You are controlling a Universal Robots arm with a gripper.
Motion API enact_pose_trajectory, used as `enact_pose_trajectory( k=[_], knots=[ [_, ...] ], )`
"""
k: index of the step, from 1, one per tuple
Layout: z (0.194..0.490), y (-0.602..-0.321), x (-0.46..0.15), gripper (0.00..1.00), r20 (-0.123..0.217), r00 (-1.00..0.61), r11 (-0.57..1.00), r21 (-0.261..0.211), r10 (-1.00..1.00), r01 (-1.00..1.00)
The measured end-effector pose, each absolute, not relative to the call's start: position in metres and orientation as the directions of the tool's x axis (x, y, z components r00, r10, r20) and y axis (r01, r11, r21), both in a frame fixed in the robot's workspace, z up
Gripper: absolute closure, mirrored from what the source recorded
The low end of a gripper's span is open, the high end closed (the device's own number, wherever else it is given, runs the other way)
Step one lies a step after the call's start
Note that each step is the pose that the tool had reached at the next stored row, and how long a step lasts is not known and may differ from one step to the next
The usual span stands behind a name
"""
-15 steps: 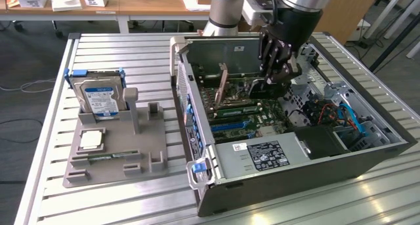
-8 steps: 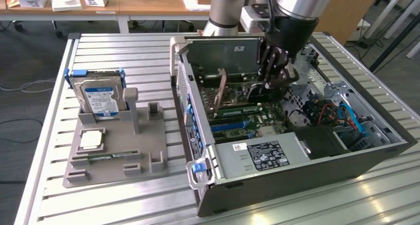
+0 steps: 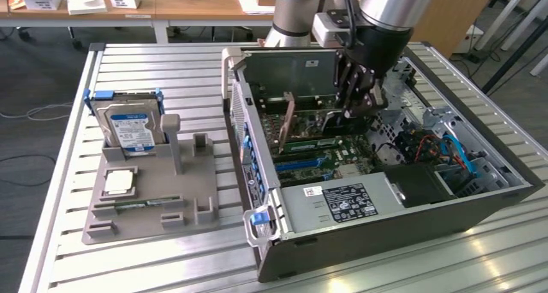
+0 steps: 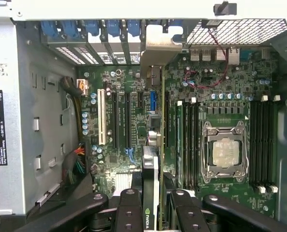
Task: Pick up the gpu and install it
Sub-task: 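Insert the gpu into the slot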
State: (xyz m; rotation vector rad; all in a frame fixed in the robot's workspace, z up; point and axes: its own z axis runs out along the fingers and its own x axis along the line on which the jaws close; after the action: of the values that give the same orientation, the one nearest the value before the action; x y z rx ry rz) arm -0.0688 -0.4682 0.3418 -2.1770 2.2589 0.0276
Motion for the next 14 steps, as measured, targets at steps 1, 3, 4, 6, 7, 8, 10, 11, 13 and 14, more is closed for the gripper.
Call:
enact_pose_trajectory(
  k=[1, 3, 4, 6, 7, 8, 10, 11, 13, 14],
  knots=[
    [0.3405, -0.4682, -0.0688, 0.73, -0.015, -0.037, 0.037, 0.010, -0.999, -0.999],
    [0.3381, -0.4682, -0.0688, 0.73, -0.015, -0.037, 0.037, 0.010, -0.999, -0.999],
    [0.3370, -0.4683, -0.0688, 0.73, -0.015, -0.037, 0.037, 0.010, -0.999, -0.999],
    [0.3349, -0.4682, -0.0688, 0.73, -0.015, -0.037, 0.037, 0.010, -0.999, -0.999],
    [0.3339, -0.4683, -0.0688, 0.73, -0.015, -0.037, 0.037, 0.010, -0.999, -0.999],
    [0.3331, -0.4682, -0.0688, 0.73, -0.015, -0.037, 0.037, 0.010, -0.999, -0.999],
    [0.3323, -0.4682, -0.0688, 0.73, -0.015, -0.037, 0.037, 0.010, -0.999, -0.999],
    [0.3323, -0.4683, -0.0688, 0.73, -0.015, -0.037, 0.037, 0.010, -0.999, -0.999],
    [0.3322, -0.4683, -0.0688, 0.73, -0.015, -0.037, 0.037, 0.010, -0.999, -0.999],
    [0.3321, -0.4682, -0.0688, 0.73, -0.015, -0.037, 0.037, 0.010, -0.999, -0.999]
  ],
)
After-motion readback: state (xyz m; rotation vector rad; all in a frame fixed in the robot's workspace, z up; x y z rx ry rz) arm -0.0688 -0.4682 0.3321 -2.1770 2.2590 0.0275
